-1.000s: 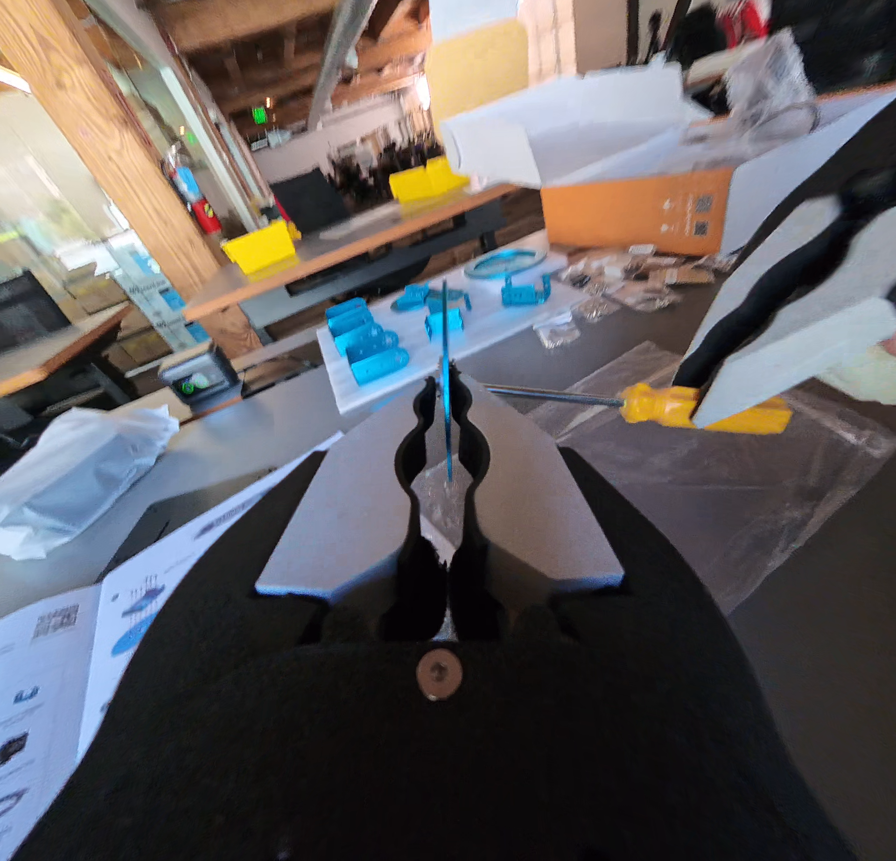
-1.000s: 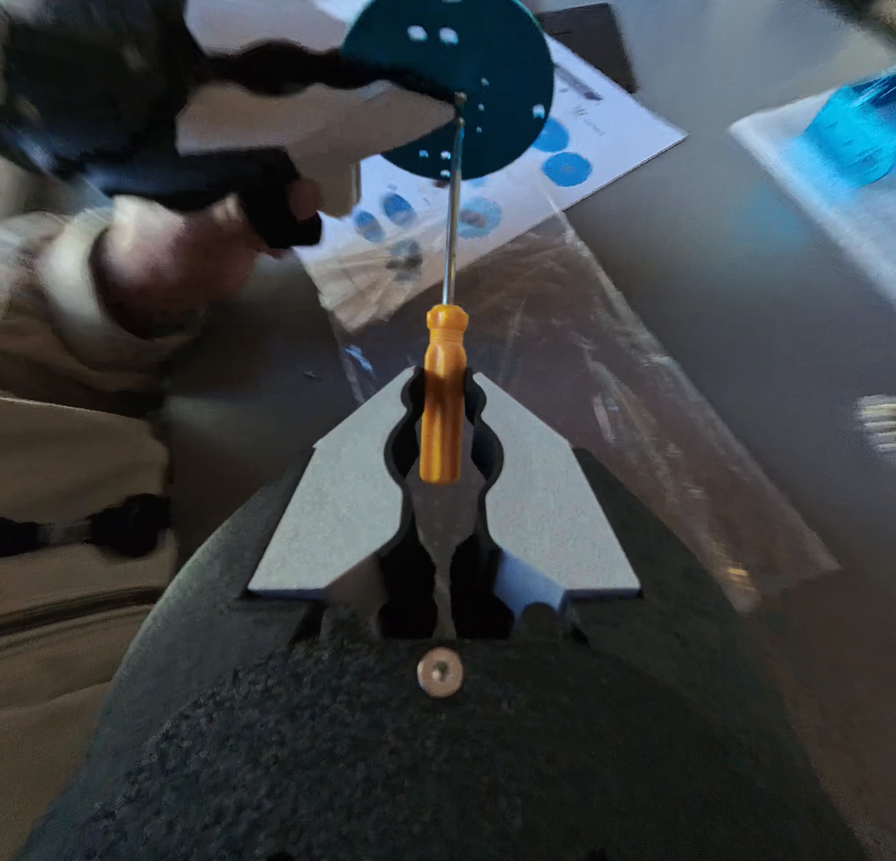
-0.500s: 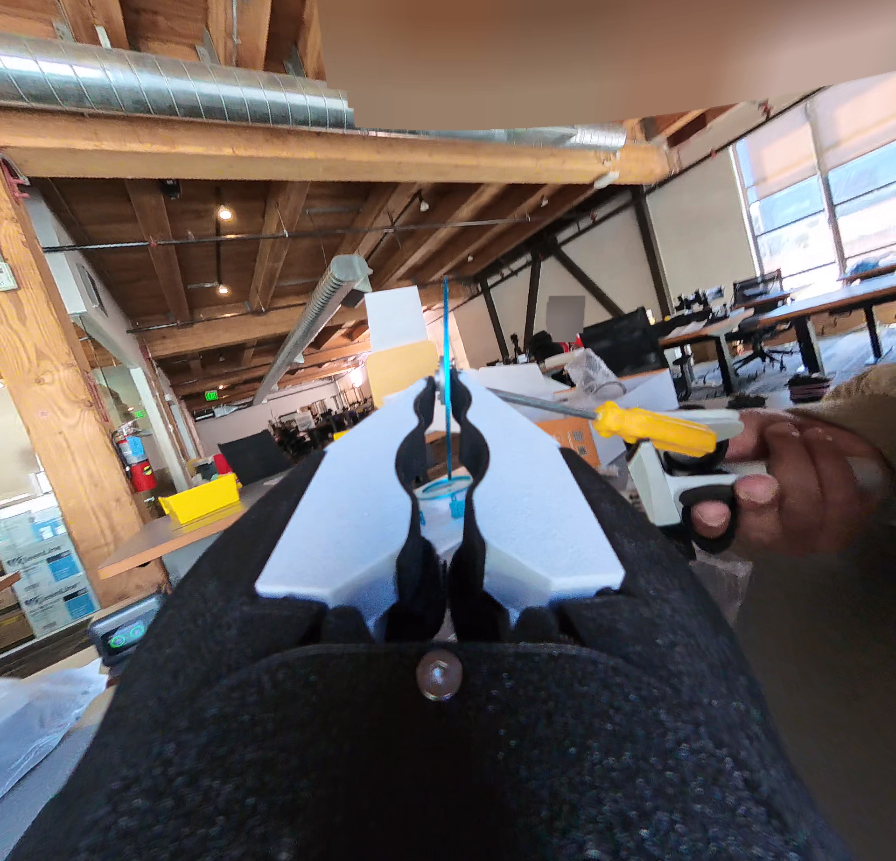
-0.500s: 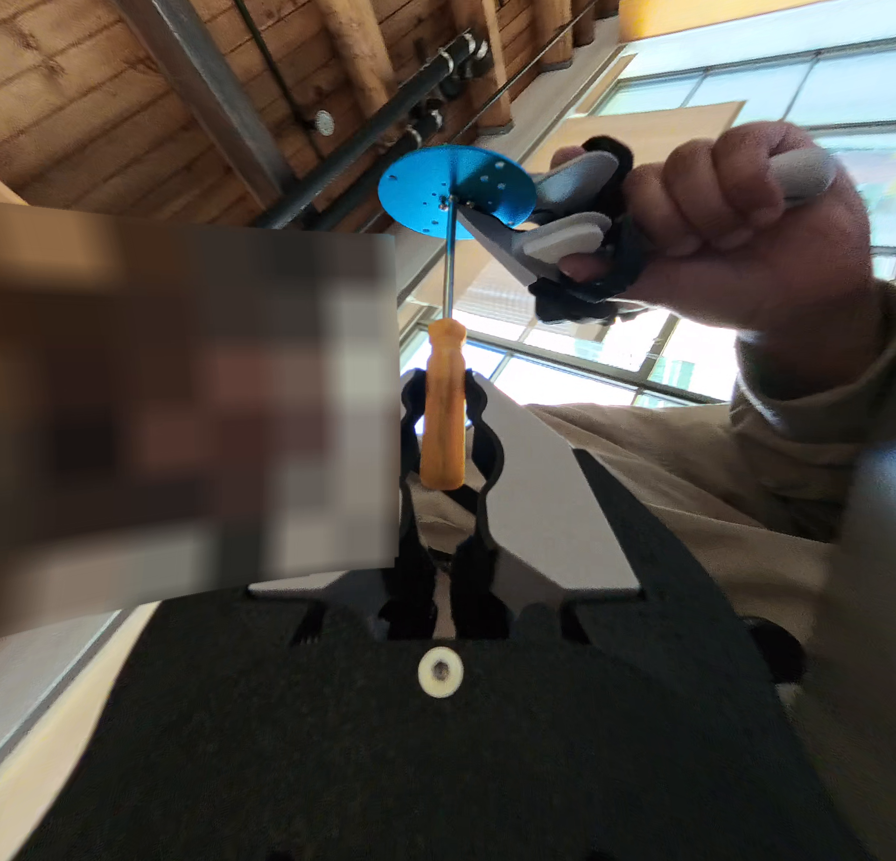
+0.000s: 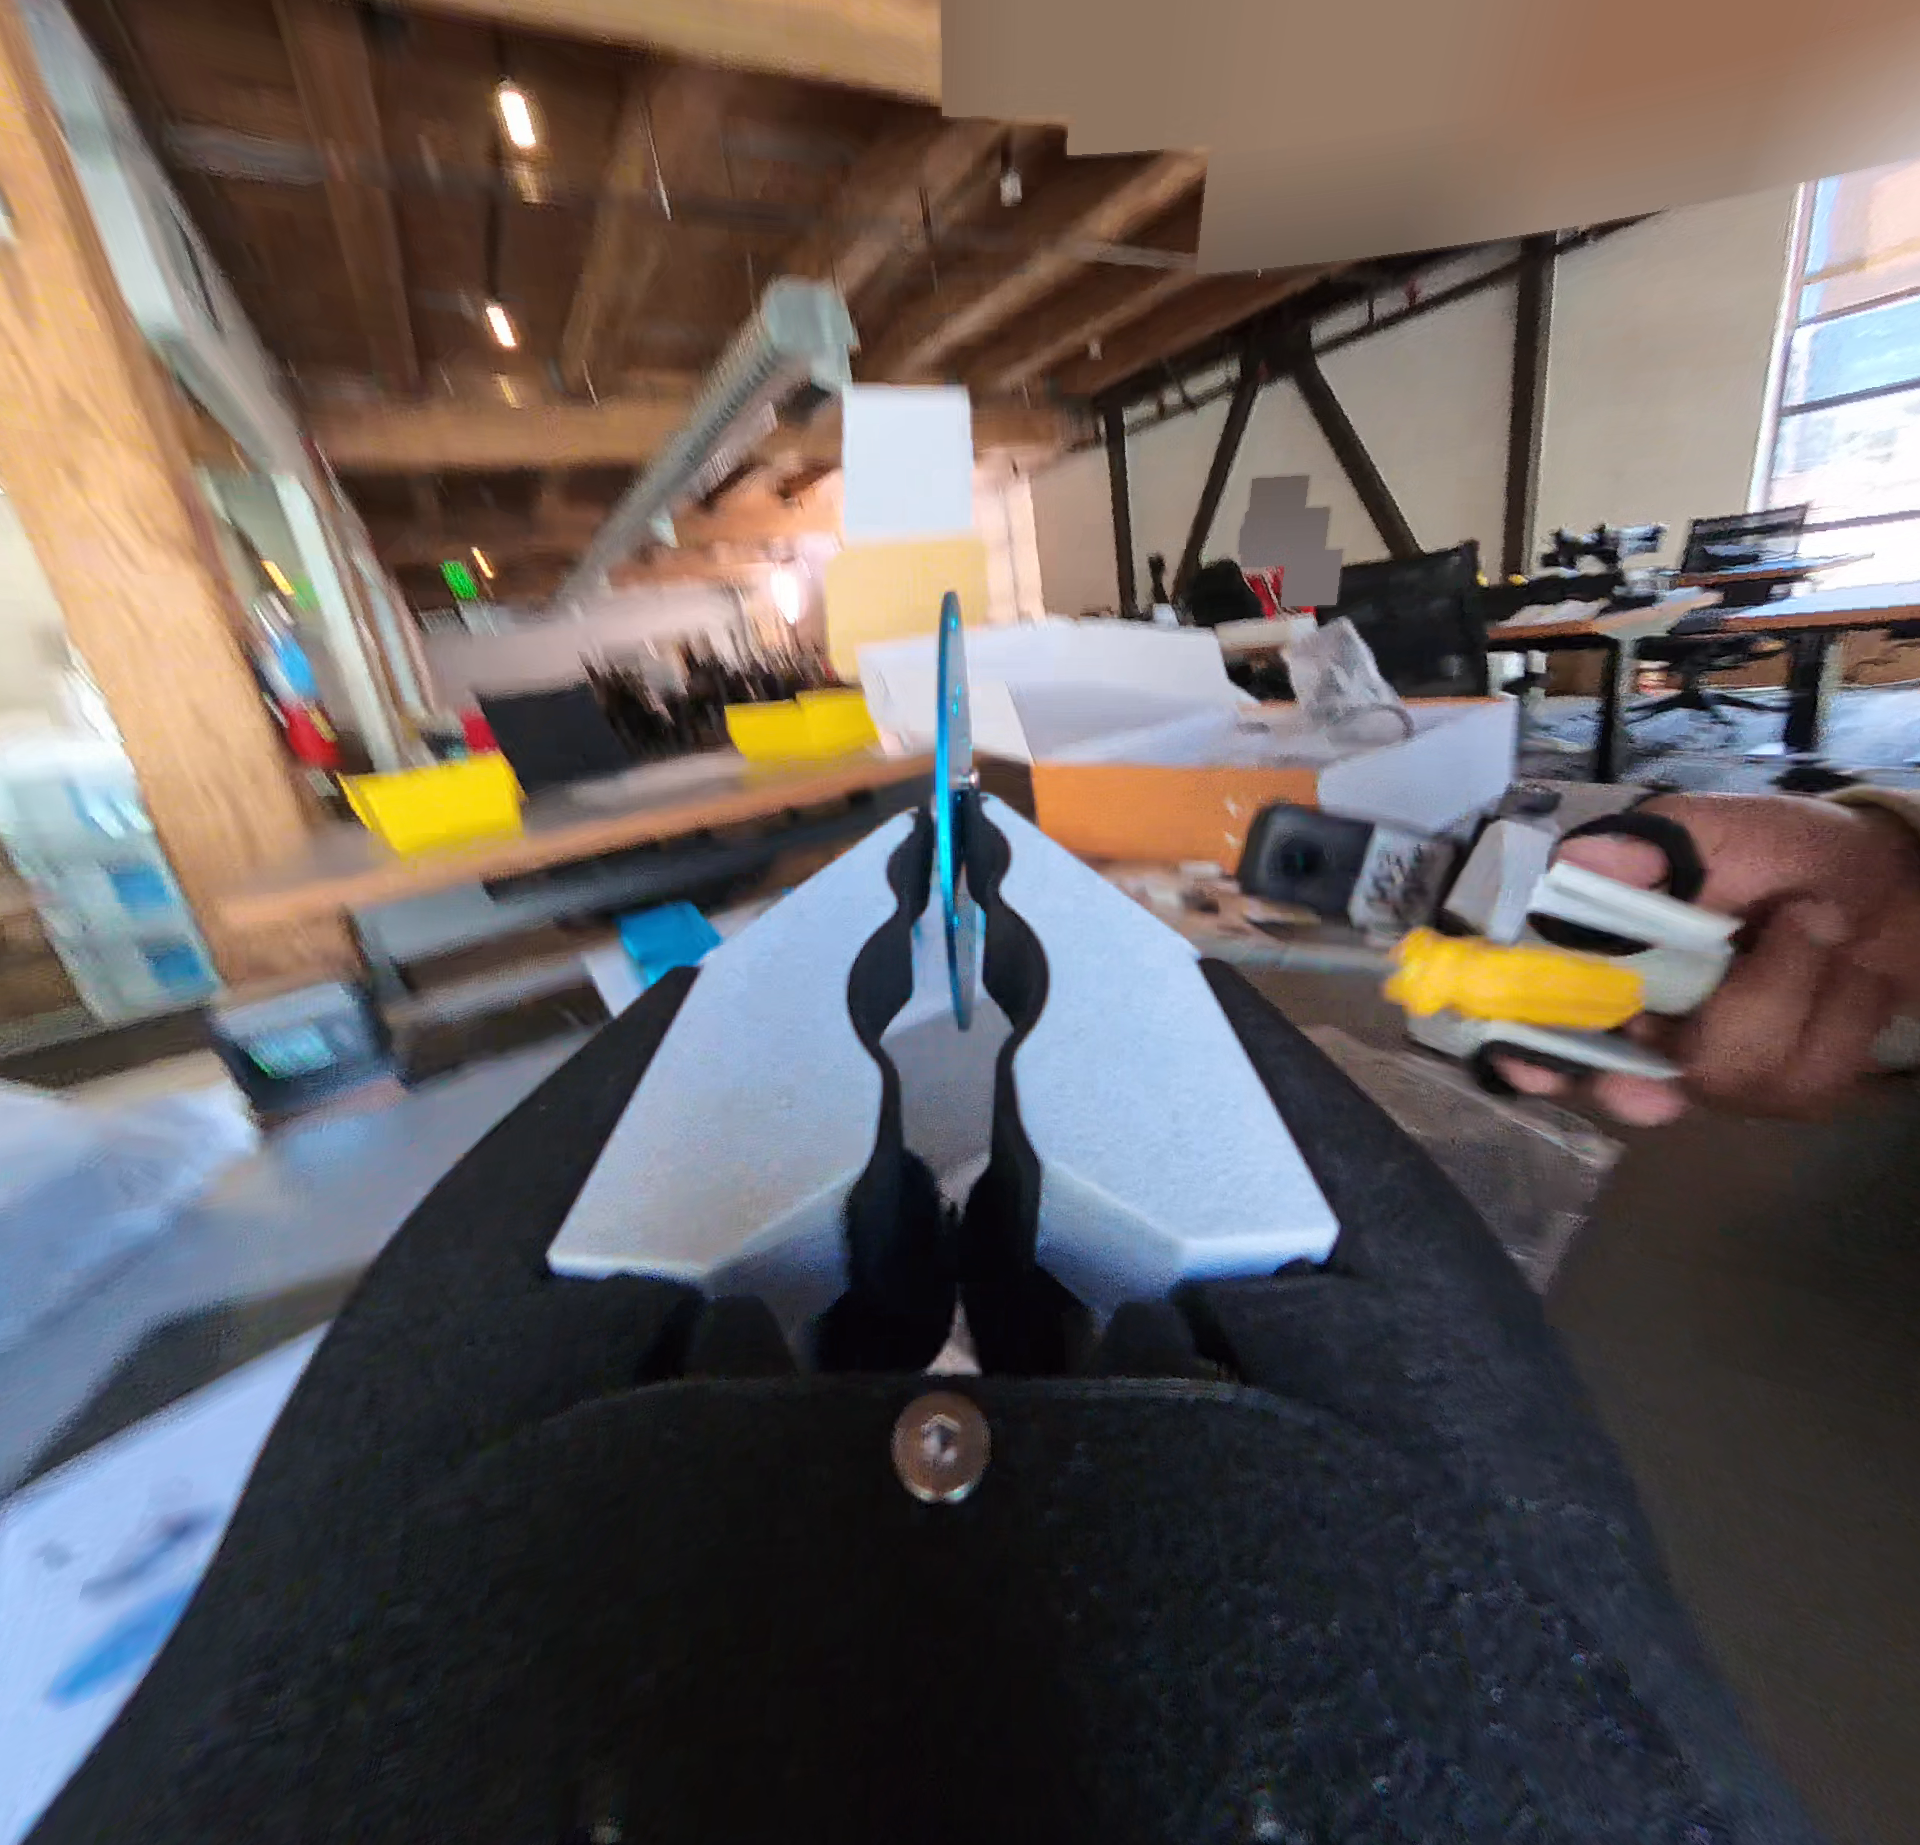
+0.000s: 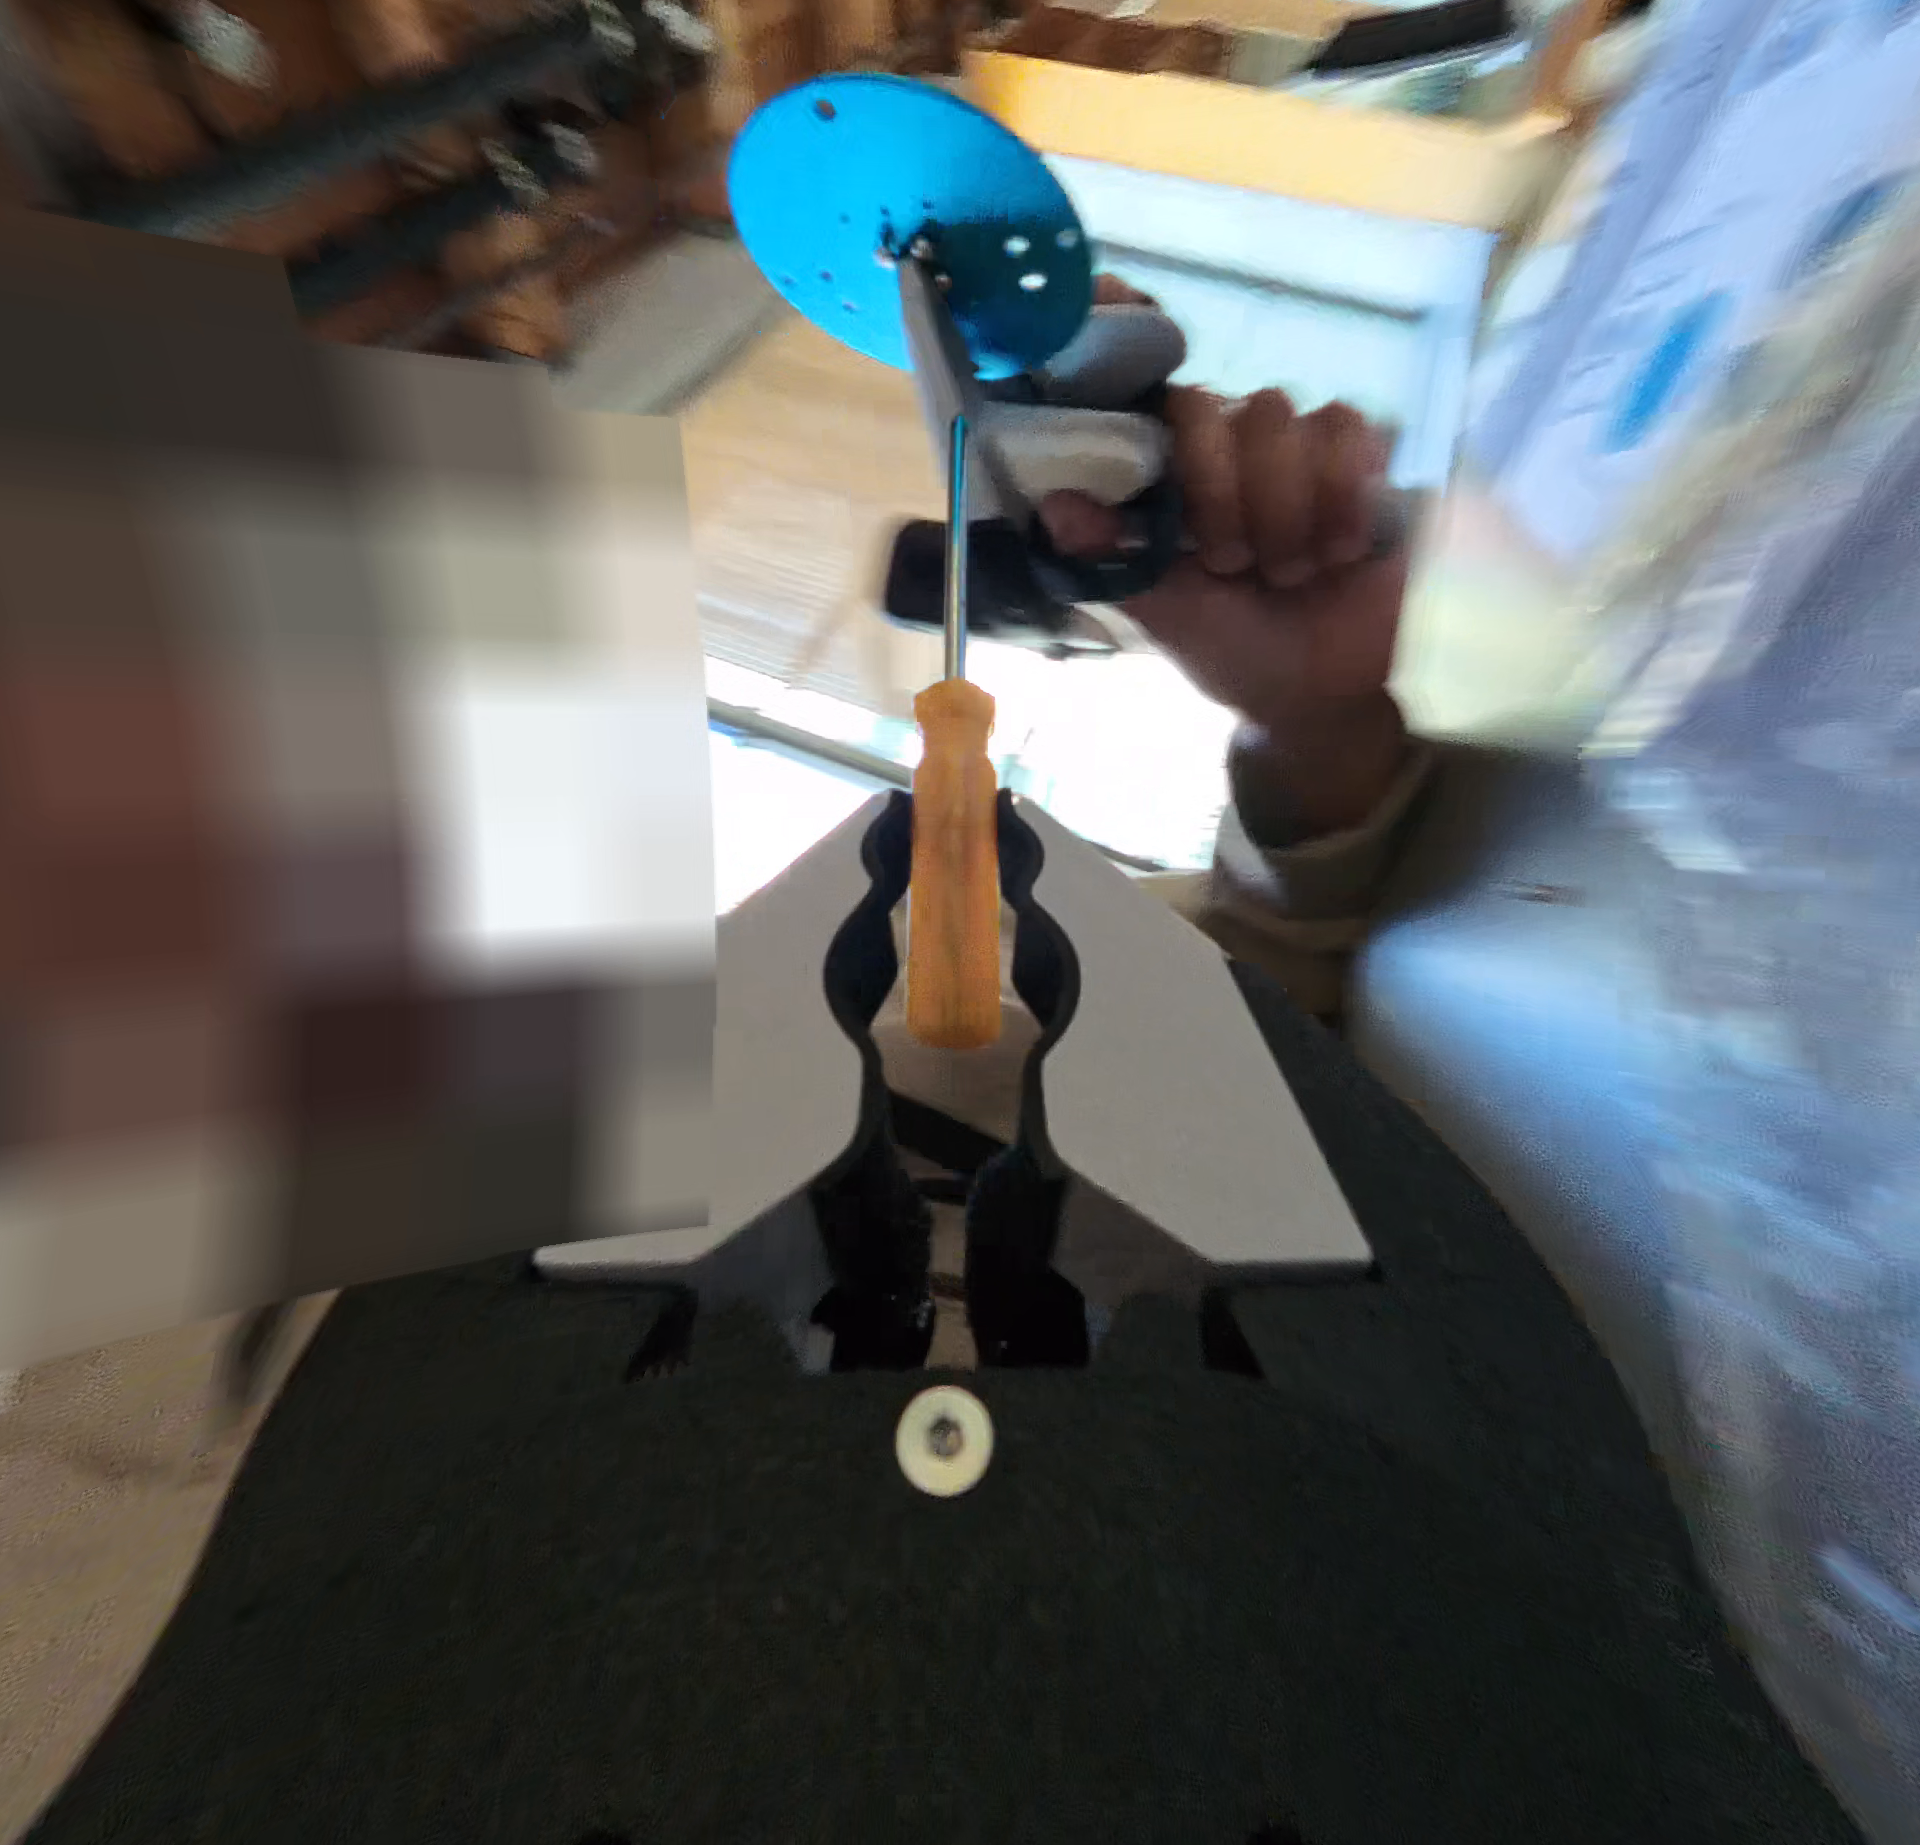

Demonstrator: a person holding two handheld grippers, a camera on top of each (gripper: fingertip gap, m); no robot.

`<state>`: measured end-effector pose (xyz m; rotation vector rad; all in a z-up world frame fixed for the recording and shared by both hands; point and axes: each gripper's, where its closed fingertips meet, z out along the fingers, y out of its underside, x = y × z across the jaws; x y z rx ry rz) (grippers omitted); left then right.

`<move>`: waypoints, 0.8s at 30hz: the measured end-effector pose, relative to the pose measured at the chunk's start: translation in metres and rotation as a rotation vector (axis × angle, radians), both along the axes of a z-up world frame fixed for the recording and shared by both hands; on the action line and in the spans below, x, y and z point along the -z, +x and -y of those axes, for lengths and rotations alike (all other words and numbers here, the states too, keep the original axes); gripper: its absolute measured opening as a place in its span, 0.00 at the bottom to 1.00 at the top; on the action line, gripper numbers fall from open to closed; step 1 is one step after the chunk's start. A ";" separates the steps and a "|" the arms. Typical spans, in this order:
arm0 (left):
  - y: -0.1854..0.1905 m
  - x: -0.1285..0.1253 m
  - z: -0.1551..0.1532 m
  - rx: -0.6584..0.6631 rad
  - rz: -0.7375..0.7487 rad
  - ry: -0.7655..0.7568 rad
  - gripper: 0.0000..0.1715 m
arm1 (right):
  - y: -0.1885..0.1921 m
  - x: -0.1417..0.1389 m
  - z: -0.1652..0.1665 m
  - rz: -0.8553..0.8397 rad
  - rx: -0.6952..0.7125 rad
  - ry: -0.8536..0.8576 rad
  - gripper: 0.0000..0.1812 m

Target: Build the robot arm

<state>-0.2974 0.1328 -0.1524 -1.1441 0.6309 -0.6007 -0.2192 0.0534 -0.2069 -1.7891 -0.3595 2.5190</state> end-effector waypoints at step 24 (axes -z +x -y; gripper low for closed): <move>0.109 0.073 -0.011 0.919 -0.119 -1.315 0.03 | 0.086 0.057 -0.069 0.595 0.049 0.840 0.26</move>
